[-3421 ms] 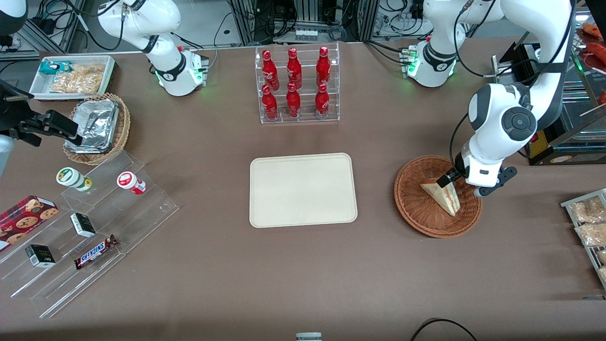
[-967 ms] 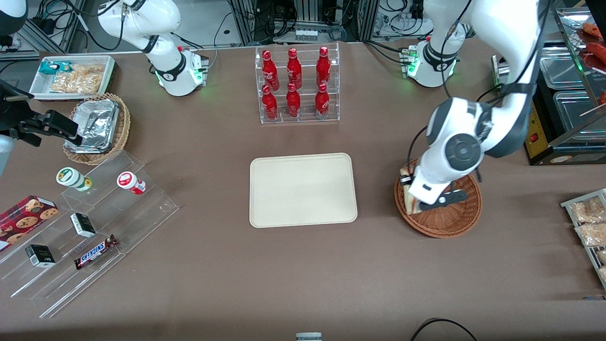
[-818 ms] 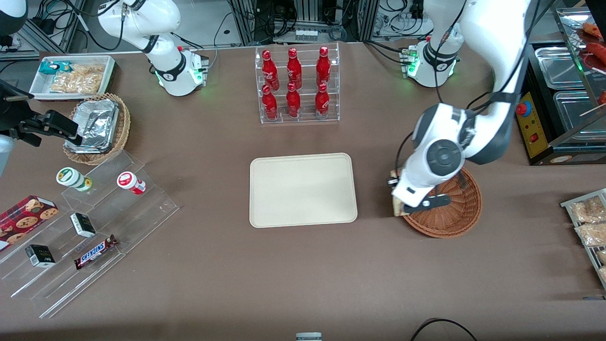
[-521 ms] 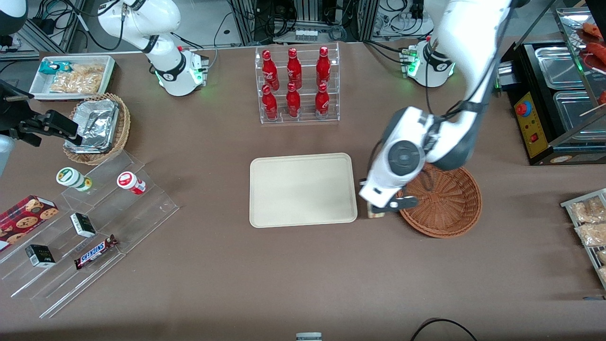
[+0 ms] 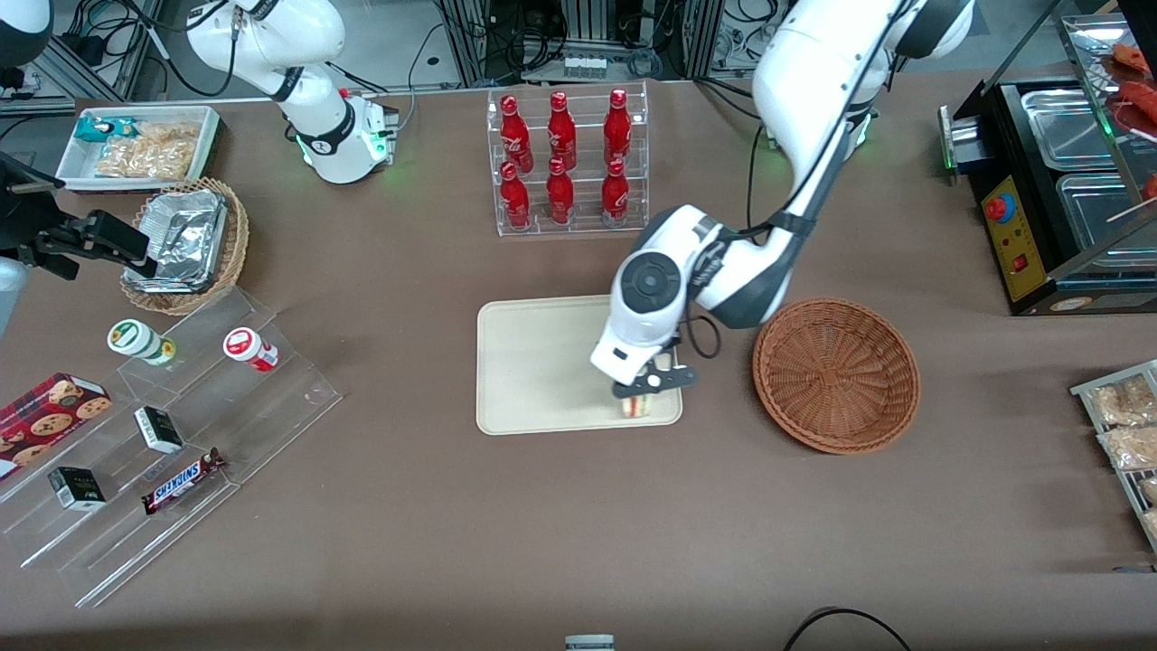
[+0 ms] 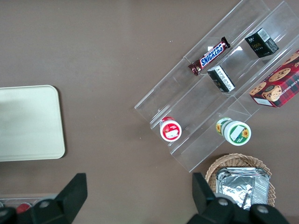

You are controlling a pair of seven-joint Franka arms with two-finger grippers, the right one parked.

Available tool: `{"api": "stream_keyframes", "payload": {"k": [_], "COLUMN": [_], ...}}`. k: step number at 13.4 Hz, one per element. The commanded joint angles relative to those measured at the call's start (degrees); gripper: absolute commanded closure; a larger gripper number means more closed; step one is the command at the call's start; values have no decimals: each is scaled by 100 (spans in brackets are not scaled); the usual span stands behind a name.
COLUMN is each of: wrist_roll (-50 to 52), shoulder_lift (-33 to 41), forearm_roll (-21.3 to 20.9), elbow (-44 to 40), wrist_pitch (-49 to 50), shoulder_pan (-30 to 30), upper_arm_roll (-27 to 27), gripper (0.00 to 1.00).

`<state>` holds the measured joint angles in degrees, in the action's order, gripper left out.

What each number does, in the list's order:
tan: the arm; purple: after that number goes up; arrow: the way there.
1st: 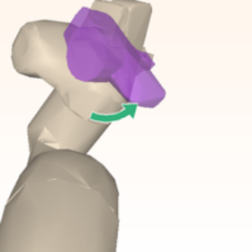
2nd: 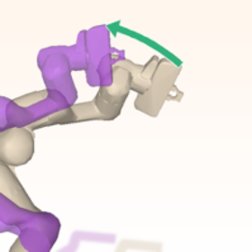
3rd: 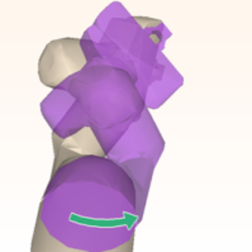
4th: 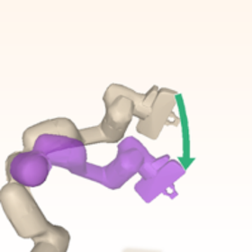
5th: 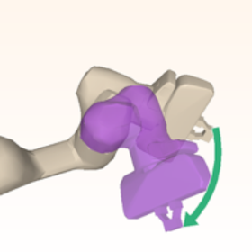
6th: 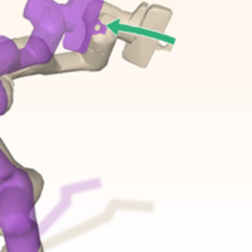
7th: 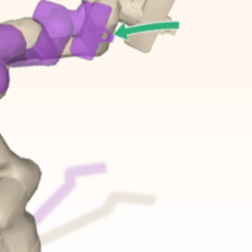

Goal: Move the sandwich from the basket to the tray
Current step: 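Lift the sandwich and carry it with the left gripper over the beige tray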

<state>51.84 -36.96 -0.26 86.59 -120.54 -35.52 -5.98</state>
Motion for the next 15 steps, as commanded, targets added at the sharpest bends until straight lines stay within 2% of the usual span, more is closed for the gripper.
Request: {"api": "stream_keyframes", "payload": {"k": [1,6,15], "wrist_roll": [387,572,906], "shoulder_lift": [-198,-479,-778], "forearm_roll": [18,9,26], "elbow": [-195,-414,-722], "wrist_pitch": [-249,-321,-321], "shoulder_pan": [-297,-596,-684], "upper_arm_roll": [61,61,44], "gripper": [94,96,95]}}
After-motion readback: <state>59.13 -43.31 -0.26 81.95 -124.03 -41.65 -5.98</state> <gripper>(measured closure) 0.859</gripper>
